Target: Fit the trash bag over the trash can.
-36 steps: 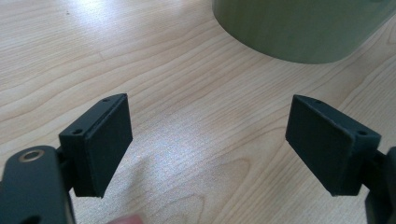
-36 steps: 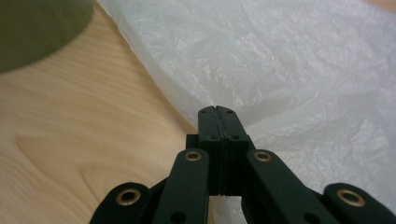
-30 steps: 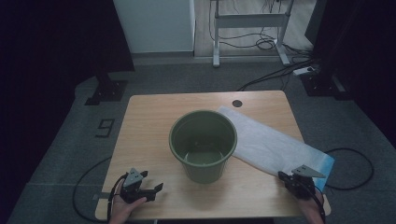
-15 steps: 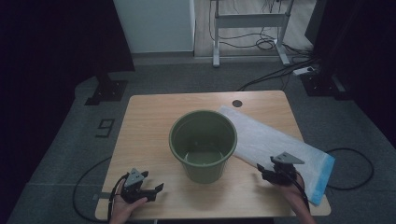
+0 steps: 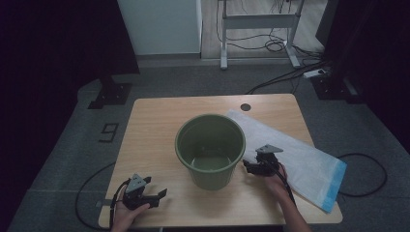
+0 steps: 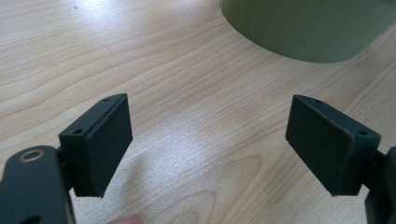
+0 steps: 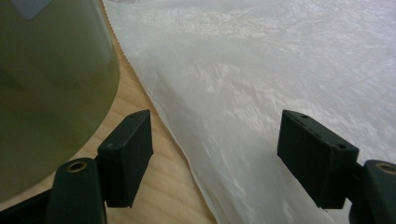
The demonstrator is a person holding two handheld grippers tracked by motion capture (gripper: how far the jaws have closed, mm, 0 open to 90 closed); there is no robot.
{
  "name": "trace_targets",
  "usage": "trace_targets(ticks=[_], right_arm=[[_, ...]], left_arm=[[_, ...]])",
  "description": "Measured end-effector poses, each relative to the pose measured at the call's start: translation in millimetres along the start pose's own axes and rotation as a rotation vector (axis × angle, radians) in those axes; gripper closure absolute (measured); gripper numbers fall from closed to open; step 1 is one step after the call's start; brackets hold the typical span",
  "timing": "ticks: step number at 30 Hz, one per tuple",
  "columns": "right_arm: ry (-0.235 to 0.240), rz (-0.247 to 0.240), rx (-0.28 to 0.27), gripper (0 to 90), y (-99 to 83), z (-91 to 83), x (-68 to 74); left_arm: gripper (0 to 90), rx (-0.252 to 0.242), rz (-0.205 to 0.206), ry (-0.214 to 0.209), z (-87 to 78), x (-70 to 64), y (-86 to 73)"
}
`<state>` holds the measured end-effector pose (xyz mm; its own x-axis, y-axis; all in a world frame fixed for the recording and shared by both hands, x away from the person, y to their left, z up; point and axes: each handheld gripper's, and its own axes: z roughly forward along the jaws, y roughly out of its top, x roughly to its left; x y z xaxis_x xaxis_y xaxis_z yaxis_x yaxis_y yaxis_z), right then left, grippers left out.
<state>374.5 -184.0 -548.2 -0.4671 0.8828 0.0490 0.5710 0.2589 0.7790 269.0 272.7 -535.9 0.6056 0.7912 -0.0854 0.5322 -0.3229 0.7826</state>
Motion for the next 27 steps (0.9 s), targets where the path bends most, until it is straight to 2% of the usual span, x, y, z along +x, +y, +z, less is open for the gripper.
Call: trace_targets(ticks=[9,11,13,18,23,26,27], right_arm=[[-0.008,0.014,-0.014,29.3,9.2,19.1,9.6],[0.001,-0.020,-0.002,35.5,11.6,22.1,14.4],[-0.003,-0.061,0.016,46.2,13.0,25.5,19.7],[-0.012,-0.050,0.031,65.9,16.3,25.4,19.7],[-0.033,-0.011,0.045,87.8,14.6,19.8,8.7],[-0.052,-0.006,0.047,89.1,10.5,13.7,1.3],[-0.056,0.001,0.031,89.2,8.5,9.8,-1.9]], left_arm=[[14.4,0.005,0.003,0.002,0.2,0.2,-0.4],[14.5,0.008,0.005,0.003,0.4,0.3,-0.6],[14.5,0.010,0.006,0.005,0.5,0.8,-0.9],[14.5,0.010,0.004,0.005,0.3,1.4,-1.2],[14.4,0.011,0.006,0.006,0.3,1.2,-1.2],[14.4,0.014,0.008,0.008,0.7,1.5,-1.4],[14.4,0.016,0.008,0.008,0.9,1.5,-1.4]])
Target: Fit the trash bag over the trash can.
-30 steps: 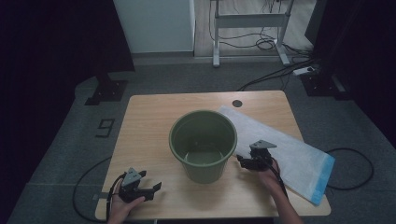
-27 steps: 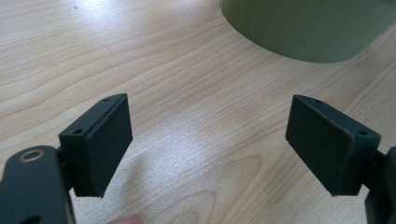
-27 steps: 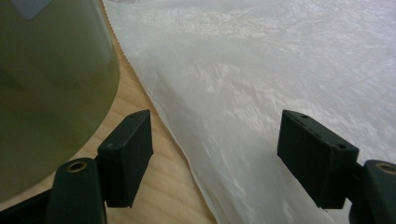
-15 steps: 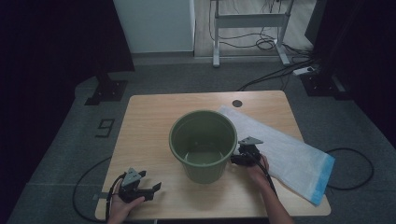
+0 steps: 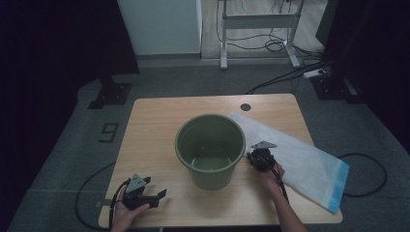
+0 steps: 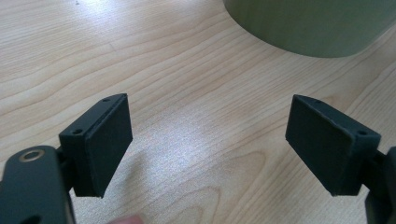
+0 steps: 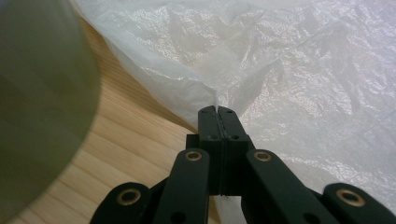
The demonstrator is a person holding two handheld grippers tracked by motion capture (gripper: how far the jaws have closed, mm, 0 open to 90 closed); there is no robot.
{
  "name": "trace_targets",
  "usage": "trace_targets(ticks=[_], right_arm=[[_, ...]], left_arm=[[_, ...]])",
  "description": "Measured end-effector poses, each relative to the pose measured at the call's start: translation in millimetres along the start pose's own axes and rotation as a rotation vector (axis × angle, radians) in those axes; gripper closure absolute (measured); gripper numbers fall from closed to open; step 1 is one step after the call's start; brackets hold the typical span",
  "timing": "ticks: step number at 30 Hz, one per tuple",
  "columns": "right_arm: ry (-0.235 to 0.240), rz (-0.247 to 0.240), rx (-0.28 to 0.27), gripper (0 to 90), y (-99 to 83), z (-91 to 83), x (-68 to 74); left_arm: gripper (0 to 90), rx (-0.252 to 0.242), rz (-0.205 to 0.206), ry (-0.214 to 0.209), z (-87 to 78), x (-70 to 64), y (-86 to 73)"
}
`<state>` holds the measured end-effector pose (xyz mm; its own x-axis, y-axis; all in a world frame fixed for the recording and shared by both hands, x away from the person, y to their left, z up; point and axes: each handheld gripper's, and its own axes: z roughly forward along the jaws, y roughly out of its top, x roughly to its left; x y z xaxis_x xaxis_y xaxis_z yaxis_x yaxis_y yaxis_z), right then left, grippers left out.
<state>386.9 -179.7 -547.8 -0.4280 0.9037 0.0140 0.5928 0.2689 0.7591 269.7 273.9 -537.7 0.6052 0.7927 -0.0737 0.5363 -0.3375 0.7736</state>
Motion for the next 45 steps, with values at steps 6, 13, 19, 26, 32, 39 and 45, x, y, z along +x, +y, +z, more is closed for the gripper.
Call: trace_targets(ticks=[6,13,19,26,32,39,45], right_arm=[[-0.026,0.060,-0.135,89.3,3.6,-34.4,-18.8],[-0.030,0.107,-0.294,89.4,22.2,-79.4,-34.6],[-0.037,0.120,-0.399,89.4,44.2,-110.8,-37.1],[-0.046,0.120,-0.507,89.4,74.3,-147.3,-35.4],[-0.042,0.110,-0.582,89.4,94.5,-176.8,-31.0],[-0.042,0.086,-0.650,89.4,111.8,-204.0,-23.6],[-0.022,0.070,-0.682,89.4,125.2,-216.5,-13.7]], left_arm=[[14.5,0.001,-0.002,0.007,0.6,-0.2,0.0],[14.5,0.006,0.000,0.009,1.3,-2.2,0.2],[14.5,0.007,-0.002,0.011,1.9,-2.0,-0.5],[14.5,0.003,-0.005,0.011,1.5,-1.8,-0.9],[14.5,0.007,-0.007,0.011,2.0,-1.2,-1.4],[14.5,0.008,-0.006,0.010,2.4,-1.5,-1.6],[14.5,0.011,-0.008,0.008,3.6,-2.1,-1.8]])
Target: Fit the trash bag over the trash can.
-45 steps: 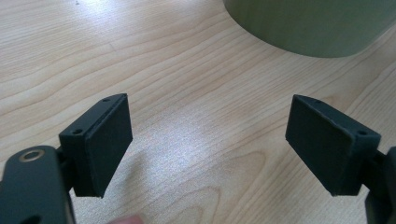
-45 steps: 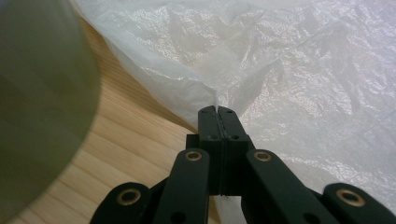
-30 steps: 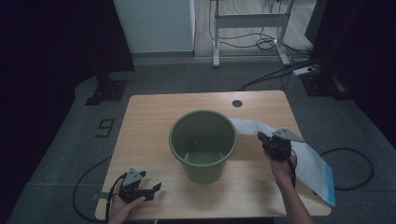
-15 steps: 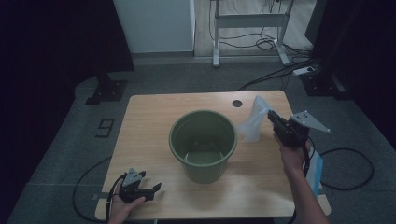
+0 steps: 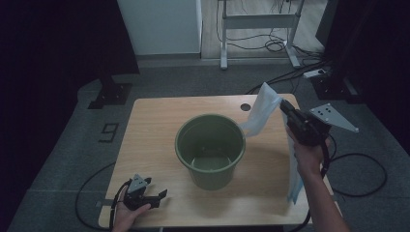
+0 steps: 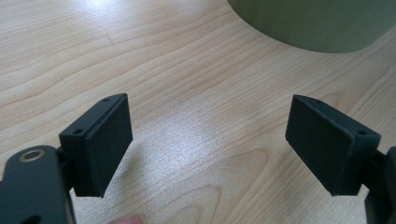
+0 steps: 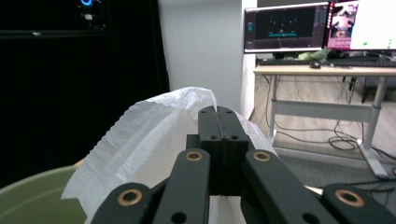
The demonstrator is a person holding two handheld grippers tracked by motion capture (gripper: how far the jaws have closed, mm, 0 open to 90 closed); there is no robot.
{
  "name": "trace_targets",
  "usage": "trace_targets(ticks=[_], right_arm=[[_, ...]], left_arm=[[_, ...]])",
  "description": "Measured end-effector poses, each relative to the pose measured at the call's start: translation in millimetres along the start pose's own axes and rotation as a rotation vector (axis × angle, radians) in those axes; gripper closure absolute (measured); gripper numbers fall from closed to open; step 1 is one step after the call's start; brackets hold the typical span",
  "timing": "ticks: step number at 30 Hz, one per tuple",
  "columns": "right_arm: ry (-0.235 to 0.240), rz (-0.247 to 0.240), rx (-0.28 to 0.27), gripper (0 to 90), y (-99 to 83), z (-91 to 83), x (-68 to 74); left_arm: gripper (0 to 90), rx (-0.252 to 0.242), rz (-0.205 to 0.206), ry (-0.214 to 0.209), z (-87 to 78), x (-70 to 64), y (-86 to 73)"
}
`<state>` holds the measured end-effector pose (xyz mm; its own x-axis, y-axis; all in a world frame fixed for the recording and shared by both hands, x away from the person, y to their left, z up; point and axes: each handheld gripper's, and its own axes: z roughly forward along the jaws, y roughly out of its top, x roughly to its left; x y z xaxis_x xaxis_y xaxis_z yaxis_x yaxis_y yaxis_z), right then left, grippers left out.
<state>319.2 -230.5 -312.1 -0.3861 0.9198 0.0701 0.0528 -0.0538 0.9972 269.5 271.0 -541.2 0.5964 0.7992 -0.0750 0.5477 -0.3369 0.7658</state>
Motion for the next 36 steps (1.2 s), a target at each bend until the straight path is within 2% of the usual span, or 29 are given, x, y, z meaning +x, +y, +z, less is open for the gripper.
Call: trace_targets(ticks=[4,9,18,24,27,31,36], right_arm=[[0.018,-0.011,-0.019,89.4,12.4,-0.1,10.0],[0.063,-0.021,-0.045,89.3,26.7,-2.2,27.3],[0.152,-0.053,-0.058,89.3,25.7,-3.1,61.5],[0.181,-0.057,-0.076,89.3,26.5,-7.1,71.5],[0.179,-0.083,-0.088,89.3,32.0,-10.0,76.0],[0.184,-0.090,-0.091,89.3,35.2,-11.2,78.2],[0.195,-0.092,-0.065,89.3,24.8,-6.7,81.4]], left_arm=[[14.5,0.002,0.002,0.000,0.1,0.3,-0.1],[14.5,0.002,0.001,-0.001,0.2,0.8,-0.2],[14.5,0.005,0.002,0.002,-0.5,1.7,-0.7],[14.5,0.004,0.000,0.002,-0.2,1.8,-0.9],[14.5,0.006,0.002,0.002,-0.2,2.0,-0.9],[14.5,0.006,-0.002,0.000,0.0,2.1,-0.9],[14.5,0.006,-0.004,-0.002,0.0,2.4,-0.9]])
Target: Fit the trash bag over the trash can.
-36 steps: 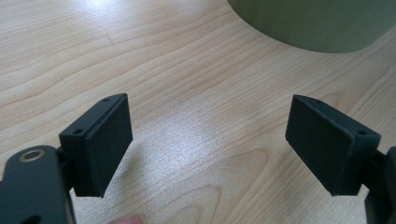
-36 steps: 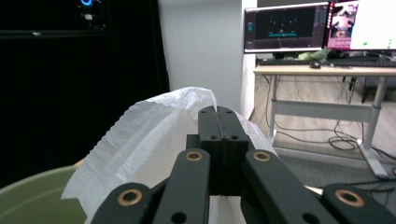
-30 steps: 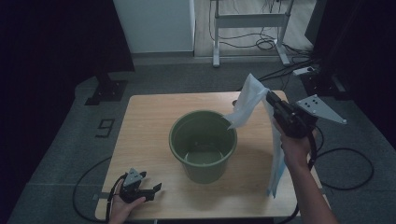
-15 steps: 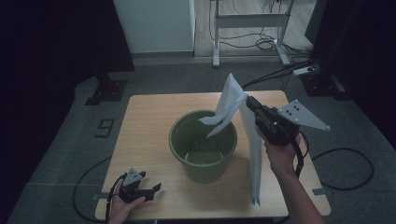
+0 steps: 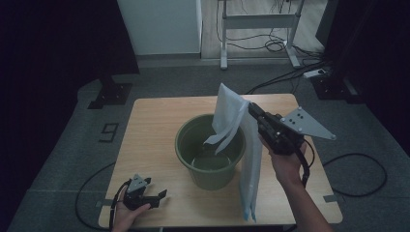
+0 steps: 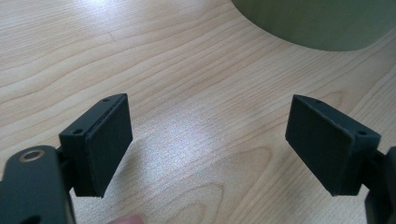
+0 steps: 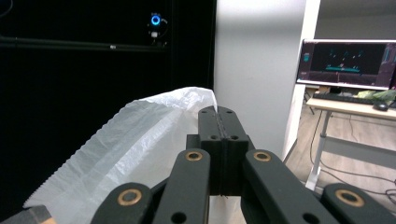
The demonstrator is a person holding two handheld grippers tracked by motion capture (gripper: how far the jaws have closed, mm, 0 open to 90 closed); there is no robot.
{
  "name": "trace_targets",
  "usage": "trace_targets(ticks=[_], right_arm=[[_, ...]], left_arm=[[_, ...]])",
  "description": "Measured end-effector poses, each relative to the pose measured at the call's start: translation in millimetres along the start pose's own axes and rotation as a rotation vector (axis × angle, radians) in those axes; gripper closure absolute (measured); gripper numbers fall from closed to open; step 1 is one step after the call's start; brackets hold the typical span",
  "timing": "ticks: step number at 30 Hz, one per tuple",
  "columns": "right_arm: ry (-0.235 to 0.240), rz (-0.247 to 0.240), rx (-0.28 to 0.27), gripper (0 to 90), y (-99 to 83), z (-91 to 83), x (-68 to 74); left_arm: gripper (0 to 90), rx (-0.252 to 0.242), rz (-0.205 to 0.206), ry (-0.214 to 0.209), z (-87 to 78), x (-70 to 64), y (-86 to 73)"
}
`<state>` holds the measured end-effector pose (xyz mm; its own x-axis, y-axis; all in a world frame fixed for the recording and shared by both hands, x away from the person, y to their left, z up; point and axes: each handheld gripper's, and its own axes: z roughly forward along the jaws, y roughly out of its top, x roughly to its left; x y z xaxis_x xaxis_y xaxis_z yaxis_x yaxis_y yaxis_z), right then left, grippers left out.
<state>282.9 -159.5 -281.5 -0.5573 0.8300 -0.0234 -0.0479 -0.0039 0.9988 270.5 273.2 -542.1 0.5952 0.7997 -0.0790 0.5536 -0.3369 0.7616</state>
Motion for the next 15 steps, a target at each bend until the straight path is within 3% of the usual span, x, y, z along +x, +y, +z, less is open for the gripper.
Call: trace_targets(ticks=[8,15], right_arm=[[0.034,-0.005,0.066,89.3,-30.3,13.9,14.5],[0.100,-0.025,0.124,89.2,-57.6,20.7,38.2]], left_arm=[[14.5,0.000,-0.001,0.002,-0.3,0.4,-0.2],[14.5,-0.001,-0.001,0.003,-0.8,0.9,-0.7]])
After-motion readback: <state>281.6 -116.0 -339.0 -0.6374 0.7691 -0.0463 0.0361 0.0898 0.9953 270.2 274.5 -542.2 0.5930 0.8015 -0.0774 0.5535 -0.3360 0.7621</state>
